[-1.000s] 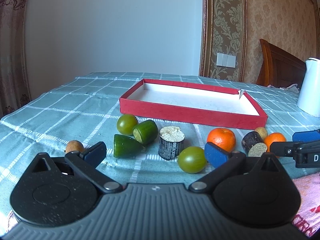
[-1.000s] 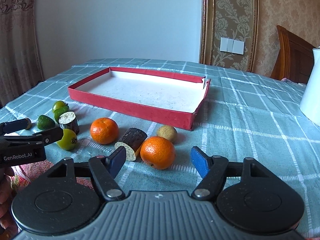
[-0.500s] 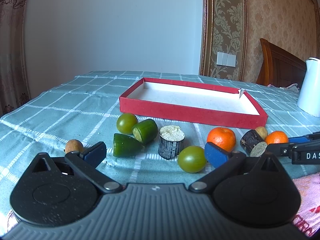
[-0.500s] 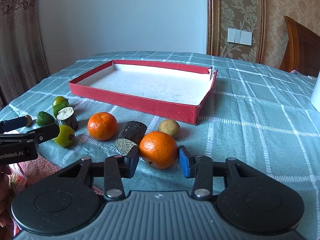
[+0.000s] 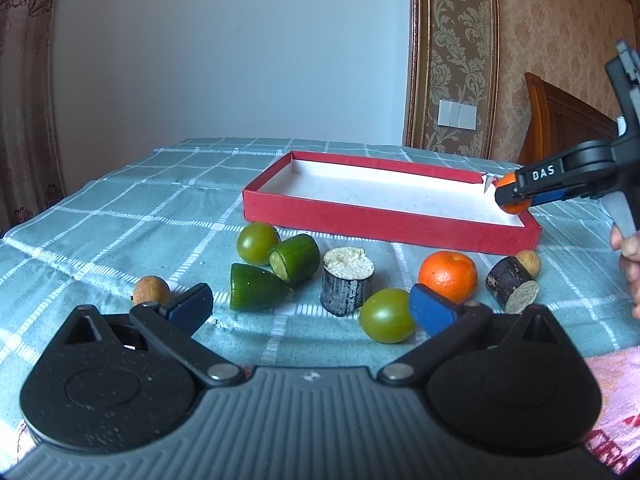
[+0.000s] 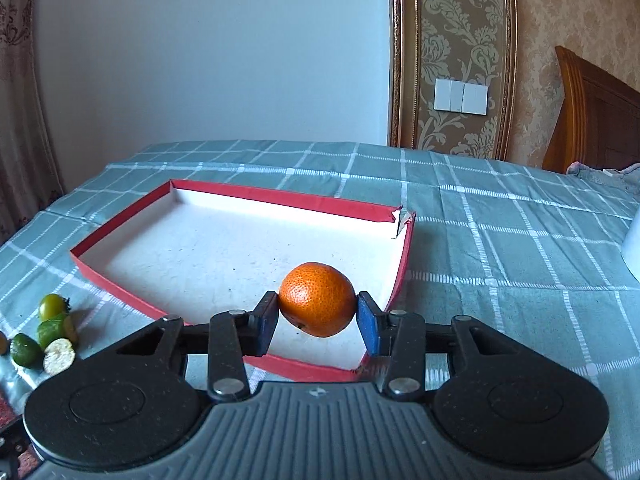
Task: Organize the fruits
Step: 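Lower the orange into the red tray and open the right gripper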
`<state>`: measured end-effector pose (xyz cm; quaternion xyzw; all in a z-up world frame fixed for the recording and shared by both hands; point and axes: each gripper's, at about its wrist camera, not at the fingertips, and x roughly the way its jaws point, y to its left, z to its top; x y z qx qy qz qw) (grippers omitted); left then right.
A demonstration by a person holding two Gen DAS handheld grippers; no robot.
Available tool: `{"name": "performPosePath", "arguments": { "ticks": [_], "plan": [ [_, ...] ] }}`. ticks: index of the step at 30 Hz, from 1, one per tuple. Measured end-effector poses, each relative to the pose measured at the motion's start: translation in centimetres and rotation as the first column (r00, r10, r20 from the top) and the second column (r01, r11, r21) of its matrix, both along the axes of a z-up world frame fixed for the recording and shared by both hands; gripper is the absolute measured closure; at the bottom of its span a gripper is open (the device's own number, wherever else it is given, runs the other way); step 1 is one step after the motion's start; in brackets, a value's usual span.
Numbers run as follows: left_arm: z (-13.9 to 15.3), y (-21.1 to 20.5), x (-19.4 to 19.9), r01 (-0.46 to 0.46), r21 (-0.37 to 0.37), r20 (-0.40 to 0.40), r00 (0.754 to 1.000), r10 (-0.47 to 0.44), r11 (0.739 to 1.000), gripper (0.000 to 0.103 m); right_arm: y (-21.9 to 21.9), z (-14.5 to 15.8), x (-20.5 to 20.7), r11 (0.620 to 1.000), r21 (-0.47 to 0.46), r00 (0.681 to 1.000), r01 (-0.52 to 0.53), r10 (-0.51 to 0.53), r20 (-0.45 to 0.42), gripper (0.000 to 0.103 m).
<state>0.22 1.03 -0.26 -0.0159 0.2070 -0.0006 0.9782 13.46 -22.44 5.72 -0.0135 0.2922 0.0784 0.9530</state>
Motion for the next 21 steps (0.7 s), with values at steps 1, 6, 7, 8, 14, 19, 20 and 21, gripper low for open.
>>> {"name": "performPosePath", "arguments": {
  "ticks": [1,6,7,8,14,19,20,21],
  "plan": [
    [0.0,0.0,0.0,0.001,-0.001,-0.002,1.0,-0.001,1.0,0.0,0.2,-0.3,0.5,1.0,-0.009,1.0,-0.002,0.002,-0.01,0.061],
    [0.0,0.0,0.0,0.004,0.004,-0.001,1.0,-0.004,1.0,0.0,0.1,-1.1,1.2,1.0,-0.016,0.999,0.022,-0.023,-0.042,0.053],
    [0.0,0.0,0.0,0.003,0.003,-0.001,1.0,-0.003,1.0,0.0,0.0,-1.1,0.9,0.999,-0.005,0.999,0.035,-0.035,-0.036,0.051],
    [0.0,0.1,0.0,0.002,0.0,-0.001,1.0,-0.002,1.0,0.0,-0.2,-1.0,0.5,0.999,0.009,0.999,0.041,-0.041,-0.027,0.046],
    [0.2,0.3,-0.5,-0.013,-0.011,0.021,1.0,0.014,1.0,0.0,-1.9,-0.2,-5.4,0.985,0.136,0.991,0.105,-0.115,0.068,0.03],
    [0.5,0.7,-1.5,-0.025,-0.008,0.024,0.999,0.025,1.0,0.0,-2.9,-2.6,-8.7,0.962,0.223,0.986,0.155,-0.166,0.033,0.027],
    [0.7,1.0,-1.8,-0.028,-0.005,0.028,0.999,0.028,1.0,0.0,-3.0,-3.2,-8.8,0.959,0.229,0.984,0.164,-0.174,0.023,0.027],
    [0.8,1.3,-2.1,-0.033,-0.001,0.035,0.999,0.033,0.999,0.0,-3.1,-3.7,-8.8,0.957,0.235,0.984,0.172,-0.179,0.008,0.027]
  ]
}}
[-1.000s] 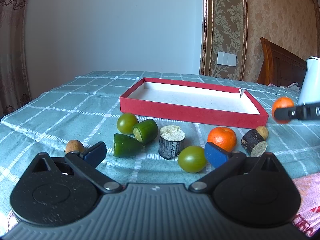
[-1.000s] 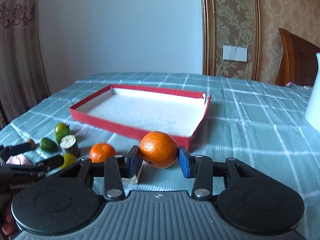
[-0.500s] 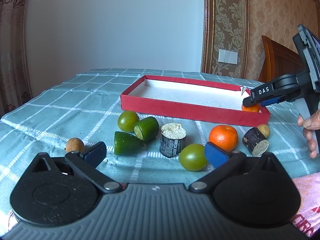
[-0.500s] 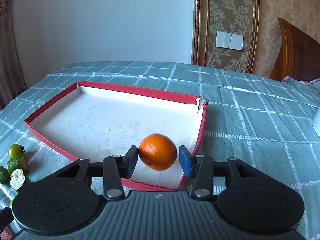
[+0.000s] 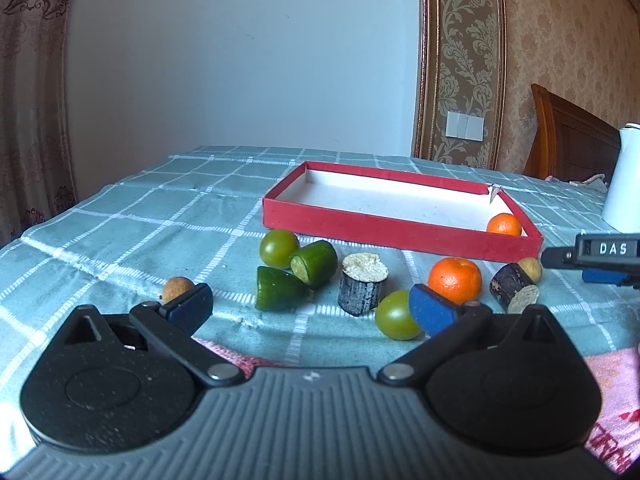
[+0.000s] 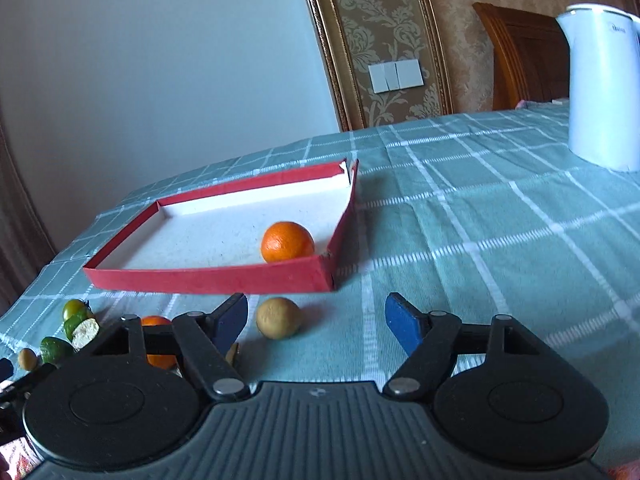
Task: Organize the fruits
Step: 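Lower the orange into the red tray and open the right gripper, then move the left gripper to the small brown round fruit and grasp it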
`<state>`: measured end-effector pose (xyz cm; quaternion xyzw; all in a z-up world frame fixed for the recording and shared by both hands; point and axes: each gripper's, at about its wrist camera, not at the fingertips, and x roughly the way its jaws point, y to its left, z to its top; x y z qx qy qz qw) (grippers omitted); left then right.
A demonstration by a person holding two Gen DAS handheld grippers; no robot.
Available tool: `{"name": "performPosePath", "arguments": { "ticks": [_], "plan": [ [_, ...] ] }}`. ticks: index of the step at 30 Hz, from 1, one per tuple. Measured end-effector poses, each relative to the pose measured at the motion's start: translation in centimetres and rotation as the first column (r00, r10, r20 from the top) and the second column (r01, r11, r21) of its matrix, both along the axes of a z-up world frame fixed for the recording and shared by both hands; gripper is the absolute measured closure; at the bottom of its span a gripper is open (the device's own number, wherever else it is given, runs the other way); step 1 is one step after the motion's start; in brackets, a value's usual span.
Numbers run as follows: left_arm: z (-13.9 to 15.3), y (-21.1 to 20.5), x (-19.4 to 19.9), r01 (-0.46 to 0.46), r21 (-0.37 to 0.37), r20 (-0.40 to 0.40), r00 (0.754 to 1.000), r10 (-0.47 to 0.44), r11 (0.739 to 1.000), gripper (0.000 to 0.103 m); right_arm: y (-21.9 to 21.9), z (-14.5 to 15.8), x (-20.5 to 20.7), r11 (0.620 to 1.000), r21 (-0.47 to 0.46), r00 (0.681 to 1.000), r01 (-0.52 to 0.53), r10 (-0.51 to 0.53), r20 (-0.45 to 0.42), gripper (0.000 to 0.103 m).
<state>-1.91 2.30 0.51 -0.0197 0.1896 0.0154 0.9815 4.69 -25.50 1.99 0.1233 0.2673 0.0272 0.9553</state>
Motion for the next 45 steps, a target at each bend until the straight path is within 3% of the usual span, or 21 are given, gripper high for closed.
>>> {"name": "performPosePath", "arguments": {
  "ticks": [6,8,10,17,25,41,45],
  "plan": [
    [0.5,3.0,-0.4,-0.074,0.009,0.005,0.997,0.074,0.997,0.0,-0.2,-0.5,0.1,1.0,0.025,1.0,0.003,-0.002,-0.021,0.027],
    [0.6,4.1,0.1,-0.1,0.008,-0.01,0.995,0.1,0.995,0.005,0.0,-0.5,0.0,1.0,0.02,1.0,0.005,-0.005,-0.013,0.027],
    [0.6,4.9,0.7,-0.102,0.004,-0.042,0.994,0.102,0.995,0.02,0.0,-0.5,-0.1,1.0,0.02,1.0,0.003,-0.003,-0.011,0.027],
    [0.2,6.5,1.8,-0.151,0.0,-0.079,0.985,0.15,0.989,0.026,-0.2,-0.5,-0.3,0.999,0.032,1.0,0.017,-0.017,-0.007,0.027],
    [-0.1,7.7,3.5,-0.157,-0.046,-0.168,0.975,0.148,0.986,0.057,-0.2,-0.5,-0.2,0.999,0.036,1.0,0.02,-0.02,-0.01,0.027],
    [-0.4,8.0,5.4,-0.167,-0.031,-0.214,0.964,0.157,0.985,0.061,-0.4,-0.7,-0.2,0.999,0.046,1.0,0.026,-0.026,-0.008,0.027],
    [-0.4,7.9,5.5,-0.158,-0.034,-0.21,0.966,0.148,0.987,0.066,-0.4,-0.7,-0.2,0.998,0.048,1.0,0.027,-0.027,-0.007,0.027]
  ]
}}
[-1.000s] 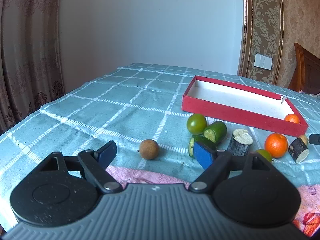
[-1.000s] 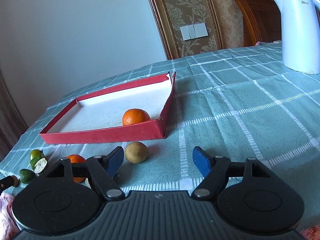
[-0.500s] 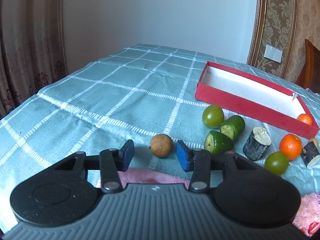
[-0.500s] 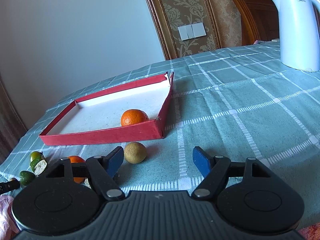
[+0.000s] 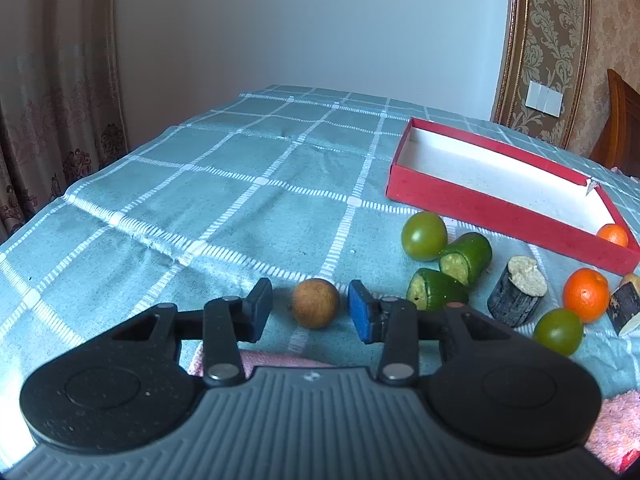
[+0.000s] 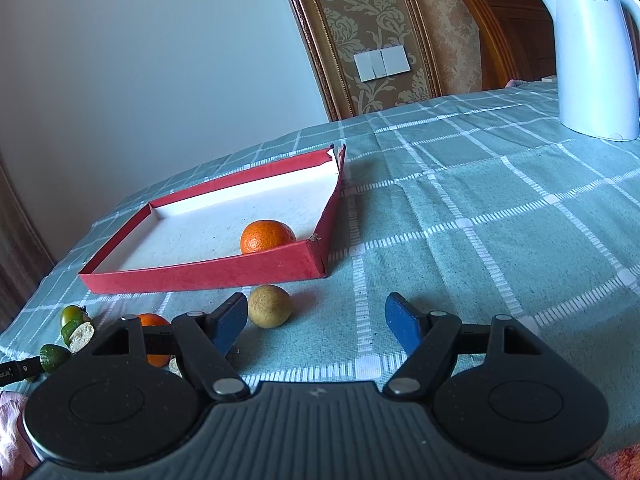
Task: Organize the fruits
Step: 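Move the left gripper to the small brown round fruit and grasp it, then carry the brown fruit over the red tray and release it with the left gripper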
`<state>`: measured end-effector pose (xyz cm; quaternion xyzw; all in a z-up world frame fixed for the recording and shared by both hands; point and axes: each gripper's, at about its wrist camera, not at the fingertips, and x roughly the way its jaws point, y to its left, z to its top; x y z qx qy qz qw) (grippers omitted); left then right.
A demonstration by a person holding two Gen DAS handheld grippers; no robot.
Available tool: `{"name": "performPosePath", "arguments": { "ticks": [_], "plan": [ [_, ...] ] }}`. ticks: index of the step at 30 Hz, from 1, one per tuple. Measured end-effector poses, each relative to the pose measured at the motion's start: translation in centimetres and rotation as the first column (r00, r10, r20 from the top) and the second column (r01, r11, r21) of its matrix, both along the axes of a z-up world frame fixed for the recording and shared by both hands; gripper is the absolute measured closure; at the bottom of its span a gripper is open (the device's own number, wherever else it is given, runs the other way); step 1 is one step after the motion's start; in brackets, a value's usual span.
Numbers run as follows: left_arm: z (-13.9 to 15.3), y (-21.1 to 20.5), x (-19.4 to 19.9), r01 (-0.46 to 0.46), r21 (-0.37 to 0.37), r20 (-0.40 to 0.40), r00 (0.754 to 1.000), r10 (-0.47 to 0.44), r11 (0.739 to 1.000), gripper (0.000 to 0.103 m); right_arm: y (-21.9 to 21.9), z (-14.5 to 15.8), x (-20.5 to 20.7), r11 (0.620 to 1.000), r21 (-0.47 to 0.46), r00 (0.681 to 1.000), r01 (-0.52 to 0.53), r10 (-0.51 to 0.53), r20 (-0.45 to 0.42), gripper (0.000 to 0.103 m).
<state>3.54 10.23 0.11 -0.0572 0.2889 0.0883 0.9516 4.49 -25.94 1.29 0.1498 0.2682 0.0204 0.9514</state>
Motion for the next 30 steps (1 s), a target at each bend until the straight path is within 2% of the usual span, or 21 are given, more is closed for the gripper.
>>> {"name": "performPosePath", "arguments": {
  "ticks": [8,22,30],
  "plan": [
    [0.0,0.1,-0.1,0.008,-0.013,0.012,1.0,-0.008,1.0,0.078,-0.1,0.0,0.0,1.0,0.006,1.0,0.0,0.0,-0.002,0.027],
    [0.3,0.1,-0.4,0.019,-0.019,0.023,1.0,-0.019,1.0,0.079,-0.2,-0.1,0.0,1.0,0.011,1.0,0.002,-0.002,-0.003,0.027],
    [3.3,-2.0,-0.1,0.089,-0.001,0.074,0.993,-0.088,0.996,0.079,-0.3,-0.2,-0.1,1.0,0.026,1.0,0.003,-0.003,-0.001,0.027]
  ]
}}
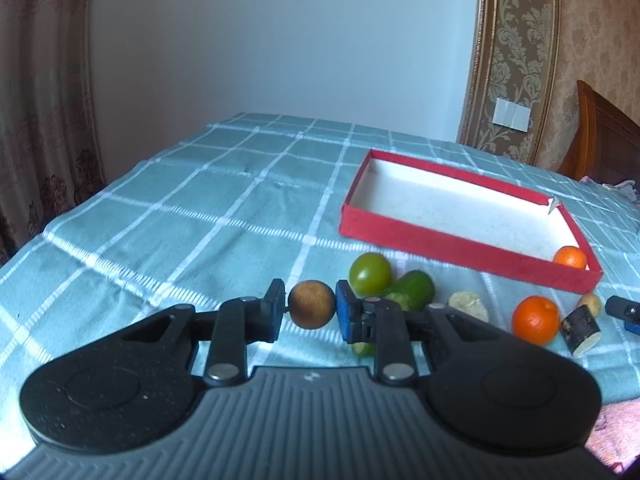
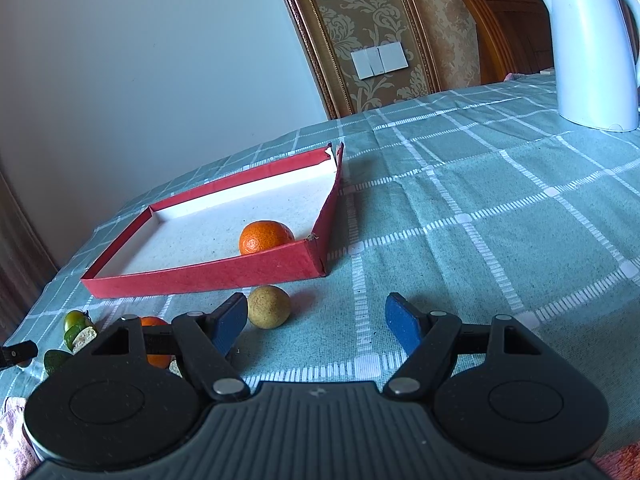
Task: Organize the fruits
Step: 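Carry the brown fruit over the red tray and release it with the left gripper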
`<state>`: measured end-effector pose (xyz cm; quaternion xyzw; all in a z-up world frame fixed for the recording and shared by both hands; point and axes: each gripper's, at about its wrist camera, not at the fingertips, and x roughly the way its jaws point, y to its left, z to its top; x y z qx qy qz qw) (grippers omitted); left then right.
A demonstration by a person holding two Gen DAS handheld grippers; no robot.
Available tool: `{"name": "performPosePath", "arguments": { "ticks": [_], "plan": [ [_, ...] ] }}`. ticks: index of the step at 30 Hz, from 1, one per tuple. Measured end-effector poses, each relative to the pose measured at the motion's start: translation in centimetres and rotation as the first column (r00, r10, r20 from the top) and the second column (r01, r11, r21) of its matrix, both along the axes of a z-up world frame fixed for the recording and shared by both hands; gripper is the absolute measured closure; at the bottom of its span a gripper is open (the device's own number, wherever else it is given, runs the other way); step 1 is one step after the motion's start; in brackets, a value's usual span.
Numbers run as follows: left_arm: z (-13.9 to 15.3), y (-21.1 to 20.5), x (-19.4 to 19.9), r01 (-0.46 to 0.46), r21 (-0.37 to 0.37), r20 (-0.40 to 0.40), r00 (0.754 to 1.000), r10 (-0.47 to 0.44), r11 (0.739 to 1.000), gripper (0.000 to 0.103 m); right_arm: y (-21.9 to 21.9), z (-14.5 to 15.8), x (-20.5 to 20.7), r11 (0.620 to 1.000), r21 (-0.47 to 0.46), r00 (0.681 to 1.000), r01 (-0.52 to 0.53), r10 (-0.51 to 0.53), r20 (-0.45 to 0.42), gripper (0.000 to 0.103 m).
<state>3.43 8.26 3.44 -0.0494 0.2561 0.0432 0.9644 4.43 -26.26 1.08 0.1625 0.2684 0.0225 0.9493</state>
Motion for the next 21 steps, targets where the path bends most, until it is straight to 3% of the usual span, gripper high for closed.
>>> {"name": "performPosePath", "arguments": {
  "ticks": [10,20,21],
  "plan": [
    [2.8,-6.1,4.9,0.116,0.087,0.085,0.989,-0.123,0.989,0.079,-0.4,0.0,0.0,0.999,0.045,1.0,-0.007,0.007,0.005,0.027],
    [2.7,-9.4,11.1,0.15,0.158,0.04,0.987,-0.159,0.976,0.078,-0.8,-0.1,-0.1,0.997,0.077,1.0,-0.021,0.02,0.01,0.027],
    [2.4,-9.6,11.4,0.146,0.166,0.031,0.988,-0.153,0.975,0.07,-0.8,-0.1,-0.1,0.997,0.08,1.0,-0.023,0.022,0.01,0.027]
  ]
}}
